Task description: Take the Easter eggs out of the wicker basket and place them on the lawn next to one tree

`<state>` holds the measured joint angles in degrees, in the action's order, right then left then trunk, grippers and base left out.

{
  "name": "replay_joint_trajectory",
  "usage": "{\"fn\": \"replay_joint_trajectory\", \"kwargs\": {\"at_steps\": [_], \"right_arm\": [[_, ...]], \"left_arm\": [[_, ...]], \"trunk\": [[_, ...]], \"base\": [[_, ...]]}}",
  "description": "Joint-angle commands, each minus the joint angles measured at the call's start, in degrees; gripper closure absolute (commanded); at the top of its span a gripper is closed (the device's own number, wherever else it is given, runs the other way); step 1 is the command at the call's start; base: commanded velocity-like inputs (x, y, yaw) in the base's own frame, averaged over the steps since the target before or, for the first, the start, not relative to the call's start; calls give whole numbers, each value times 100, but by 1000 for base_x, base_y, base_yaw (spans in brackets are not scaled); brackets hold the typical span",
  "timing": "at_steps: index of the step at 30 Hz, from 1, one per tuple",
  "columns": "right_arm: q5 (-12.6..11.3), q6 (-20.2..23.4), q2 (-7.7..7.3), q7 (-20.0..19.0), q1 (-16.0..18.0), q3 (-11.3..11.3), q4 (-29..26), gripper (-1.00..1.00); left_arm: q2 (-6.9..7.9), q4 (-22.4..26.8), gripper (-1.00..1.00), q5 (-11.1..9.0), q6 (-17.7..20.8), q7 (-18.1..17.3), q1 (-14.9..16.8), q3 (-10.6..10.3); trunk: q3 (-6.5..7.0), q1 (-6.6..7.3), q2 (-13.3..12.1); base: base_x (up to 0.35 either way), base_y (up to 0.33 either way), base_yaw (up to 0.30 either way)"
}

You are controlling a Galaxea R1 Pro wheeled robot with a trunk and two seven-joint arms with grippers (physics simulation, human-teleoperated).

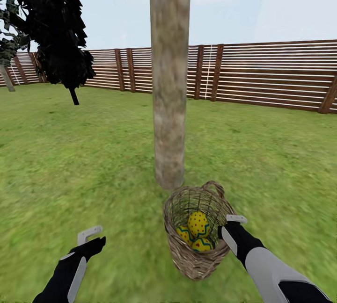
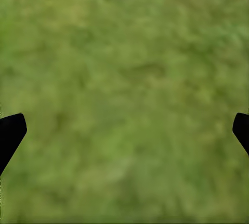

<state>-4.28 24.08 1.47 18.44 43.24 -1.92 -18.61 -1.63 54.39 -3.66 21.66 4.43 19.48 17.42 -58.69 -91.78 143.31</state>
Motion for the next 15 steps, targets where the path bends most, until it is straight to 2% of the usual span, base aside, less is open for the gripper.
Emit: {"fn": "replay_joint_trajectory", "kwargs": {"at_steps": [1,15], "right_arm": [[-69,-343,2,19,-8,-54,384,100],[-65,-343,4,20,-8,-54,384,100]], "left_arm": [[-4,10,-100,-40,31,22,3,7],[-4,10,-100,-46,31,15,-6,7]], "trunk": [[-30,-5,1],[14,1,-2]], "base": [[0,0,0],[0,0,0]]}}
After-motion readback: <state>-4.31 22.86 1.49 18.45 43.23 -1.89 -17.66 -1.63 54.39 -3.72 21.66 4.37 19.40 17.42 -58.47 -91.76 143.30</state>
